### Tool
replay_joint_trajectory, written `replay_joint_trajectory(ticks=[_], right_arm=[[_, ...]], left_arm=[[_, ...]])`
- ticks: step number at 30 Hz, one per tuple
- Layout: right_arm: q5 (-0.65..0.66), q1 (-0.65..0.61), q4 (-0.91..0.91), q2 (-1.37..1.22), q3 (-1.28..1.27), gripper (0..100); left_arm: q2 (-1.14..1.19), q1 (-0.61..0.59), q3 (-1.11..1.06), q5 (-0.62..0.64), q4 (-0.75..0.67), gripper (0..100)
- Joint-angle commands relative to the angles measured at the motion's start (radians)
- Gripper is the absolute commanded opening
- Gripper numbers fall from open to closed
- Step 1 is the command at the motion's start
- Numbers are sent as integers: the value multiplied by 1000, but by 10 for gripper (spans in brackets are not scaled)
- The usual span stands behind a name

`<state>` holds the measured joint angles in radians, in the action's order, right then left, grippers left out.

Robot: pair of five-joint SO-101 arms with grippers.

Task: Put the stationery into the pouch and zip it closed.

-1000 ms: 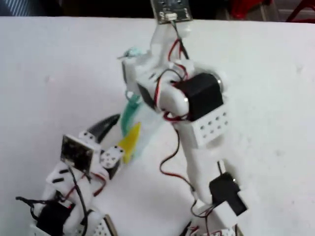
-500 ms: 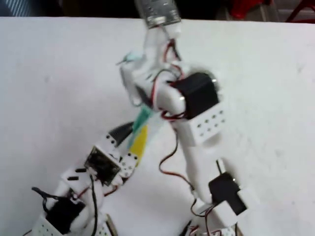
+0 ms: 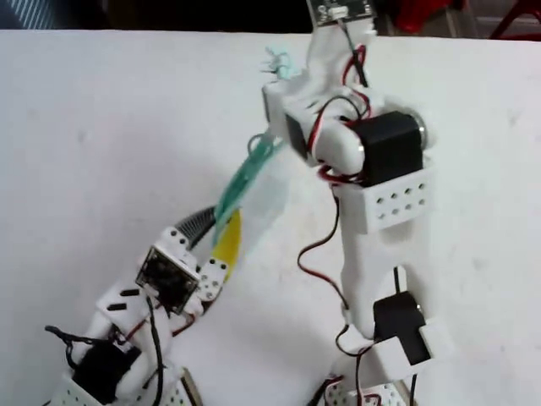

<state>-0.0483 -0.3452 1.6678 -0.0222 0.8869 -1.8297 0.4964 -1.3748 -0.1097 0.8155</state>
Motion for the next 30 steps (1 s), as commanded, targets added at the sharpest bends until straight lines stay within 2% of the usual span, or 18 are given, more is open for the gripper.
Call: replay_joint_trajectory(ticks=[1,12,19,20,23,27,29,30], right_arm=[[11,77,-71,21,-28,17],[12,77,-314,77,-377,17],[35,39,-323,317,-420,36],[98,13,-320,357,-428,67],[436,-77,-251,433,-430,180],[876,-148,-5,483,-430,263],[1023,-154,64,501,-446,272],[1036,-133,58,516,-465,272]], left_arm=[[-1,-12,38,-12,35,23],[-2,-19,57,-14,71,23],[-2,-18,57,-20,87,23],[-2,-19,57,-21,89,23],[-2,-19,64,-46,107,23],[-2,-12,137,-133,216,23],[-2,-12,173,-160,265,23],[-2,-12,187,-170,284,23]])
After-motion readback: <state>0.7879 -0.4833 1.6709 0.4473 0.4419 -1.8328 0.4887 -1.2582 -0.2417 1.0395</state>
